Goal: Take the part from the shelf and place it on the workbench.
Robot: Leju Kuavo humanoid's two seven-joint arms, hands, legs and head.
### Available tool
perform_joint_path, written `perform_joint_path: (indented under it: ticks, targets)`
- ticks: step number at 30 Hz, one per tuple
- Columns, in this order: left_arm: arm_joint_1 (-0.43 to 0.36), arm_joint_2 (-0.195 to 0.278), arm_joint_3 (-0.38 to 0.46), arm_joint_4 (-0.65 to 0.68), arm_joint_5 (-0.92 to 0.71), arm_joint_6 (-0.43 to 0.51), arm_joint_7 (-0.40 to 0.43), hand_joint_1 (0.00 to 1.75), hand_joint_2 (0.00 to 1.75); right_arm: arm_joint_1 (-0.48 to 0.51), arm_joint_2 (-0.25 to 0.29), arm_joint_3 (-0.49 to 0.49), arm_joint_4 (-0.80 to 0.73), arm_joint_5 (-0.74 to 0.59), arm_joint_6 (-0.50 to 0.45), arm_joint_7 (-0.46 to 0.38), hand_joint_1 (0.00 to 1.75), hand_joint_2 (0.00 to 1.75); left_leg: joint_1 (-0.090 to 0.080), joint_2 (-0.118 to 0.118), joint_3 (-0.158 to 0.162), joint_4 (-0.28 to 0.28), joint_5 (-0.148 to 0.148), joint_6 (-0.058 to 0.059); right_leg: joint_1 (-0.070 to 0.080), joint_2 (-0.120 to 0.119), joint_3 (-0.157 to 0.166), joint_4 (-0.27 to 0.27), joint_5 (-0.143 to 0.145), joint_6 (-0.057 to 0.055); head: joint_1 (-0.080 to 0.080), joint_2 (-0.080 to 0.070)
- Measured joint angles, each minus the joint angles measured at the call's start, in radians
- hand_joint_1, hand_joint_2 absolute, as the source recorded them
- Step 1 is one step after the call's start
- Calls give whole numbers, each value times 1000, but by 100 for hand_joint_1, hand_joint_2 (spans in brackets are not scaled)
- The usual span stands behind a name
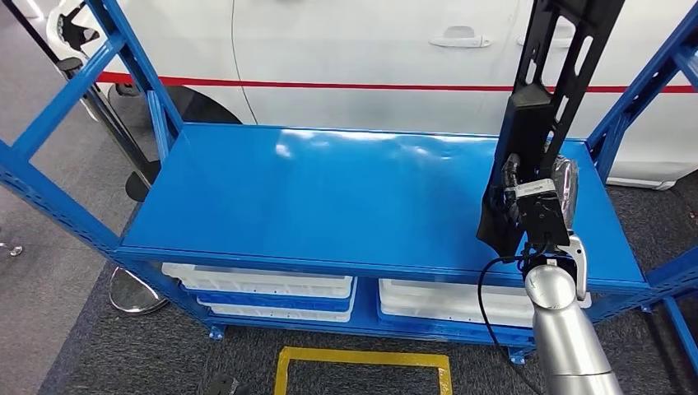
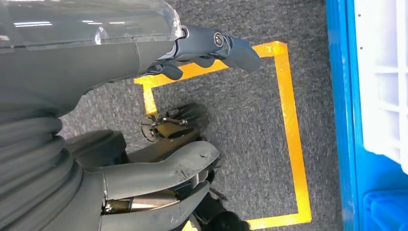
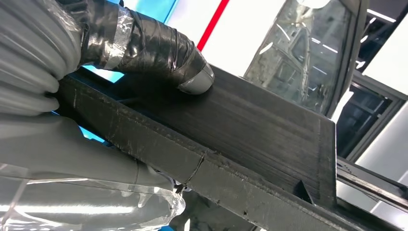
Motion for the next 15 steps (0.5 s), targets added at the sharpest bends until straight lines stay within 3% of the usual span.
perform_joint_path:
  ticks: [4, 6, 9, 10, 11, 12, 15]
  targets:
    - [0, 2, 0, 0, 3, 3, 0, 0, 175, 2, 5, -1, 1, 0, 1, 0, 175, 175, 0, -2, -13, 28, -15, -16, 6, 7, 7, -23, -2, -31, 3, 0]
    - [1, 2, 0, 0, 4, 4, 0, 0, 175, 0, 7, -1, 1, 2, 2, 0, 175, 175, 4, -1, -26, 61, -39, -24, 6, 6, 8, -24, -1, -41, 3, 0]
    - [0, 2, 0, 0, 5, 9, 6, 0, 175, -1, 10, -1, 0, 8, 1, -1, 175, 175, 7, 1, -99, 220, -117, -33, 9, 4, 10, -25, -1, -48, 2, 0]
    - [0, 2, 0, 0, 6, 11, 8, 0, 175, 0, 12, -1, 0, 11, 1, -1, 175, 175, 7, 1, -123, 267, -130, -32, 12, 4, 10, -25, -2, -49, 2, 0]
    - [1, 1, 0, 0, 6, 12, 9, 0, 175, 0, 14, -1, 0, 13, 0, -1, 175, 175, 6, 0, -135, 285, -126, -28, 15, 4, 11, -25, -2, -50, 2, 0]
    - [2, 1, 0, 0, 6, 12, 8, 0, 175, 1, 16, -1, 0, 15, 0, -1, 175, 175, 4, 0, -131, 269, -105, -21, 17, 5, 12, -25, -3, -51, 2, 0]
    - [1, 2, 0, 0, 6, 8, -9, 0, 175, 2, 21, -1, 0, 10, 2, -5, 175, 175, -13, 0, -50, 89, -16, 8, 20, 5, 16, -30, -3, -50, 3, 0]
